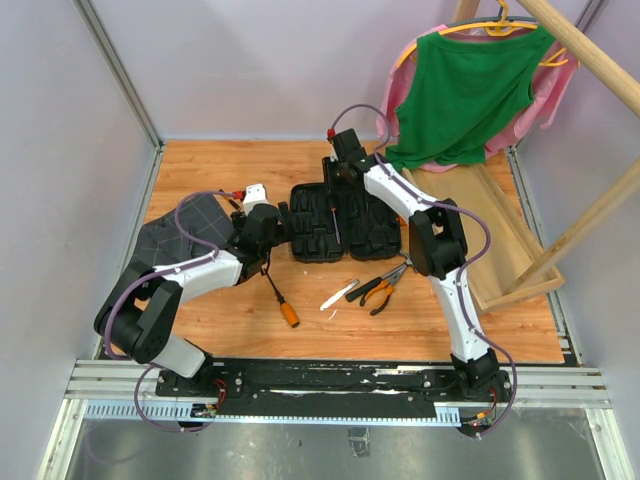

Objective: Sort the tools into containers
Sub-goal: Place the screwdriver in the storage box.

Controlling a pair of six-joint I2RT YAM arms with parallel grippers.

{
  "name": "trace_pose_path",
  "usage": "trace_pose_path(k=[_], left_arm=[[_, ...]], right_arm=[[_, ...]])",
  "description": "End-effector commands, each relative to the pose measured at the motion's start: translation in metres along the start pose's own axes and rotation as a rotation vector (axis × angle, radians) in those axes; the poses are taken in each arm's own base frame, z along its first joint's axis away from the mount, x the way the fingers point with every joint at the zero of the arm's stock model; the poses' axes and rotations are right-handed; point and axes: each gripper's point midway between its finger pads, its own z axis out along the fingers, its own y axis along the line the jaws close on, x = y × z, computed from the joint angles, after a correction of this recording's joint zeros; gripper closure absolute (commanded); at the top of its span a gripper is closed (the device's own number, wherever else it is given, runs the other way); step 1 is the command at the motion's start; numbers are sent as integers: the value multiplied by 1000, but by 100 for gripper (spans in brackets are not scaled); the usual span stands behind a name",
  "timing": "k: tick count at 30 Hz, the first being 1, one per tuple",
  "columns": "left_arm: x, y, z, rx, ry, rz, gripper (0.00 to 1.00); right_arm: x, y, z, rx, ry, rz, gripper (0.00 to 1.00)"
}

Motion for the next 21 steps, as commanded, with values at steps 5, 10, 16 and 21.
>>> trace_pose_path(k=[5,10,16,21], left_arm=[[-20,-1,4,-22,-48,-36,4],[-18,-1,6,-24,-37,-36,4],[-17,-2,8,-21,-32,-36,3],[-18,-2,8,-21,-32,-37,3]], right_arm=[[3,-21,20,59,-4,63,81],[5,-24,20,68,0,73,69],[-4,-21,11,61,-20,72,62],[-15,-17,-3,56,-47,65,57]])
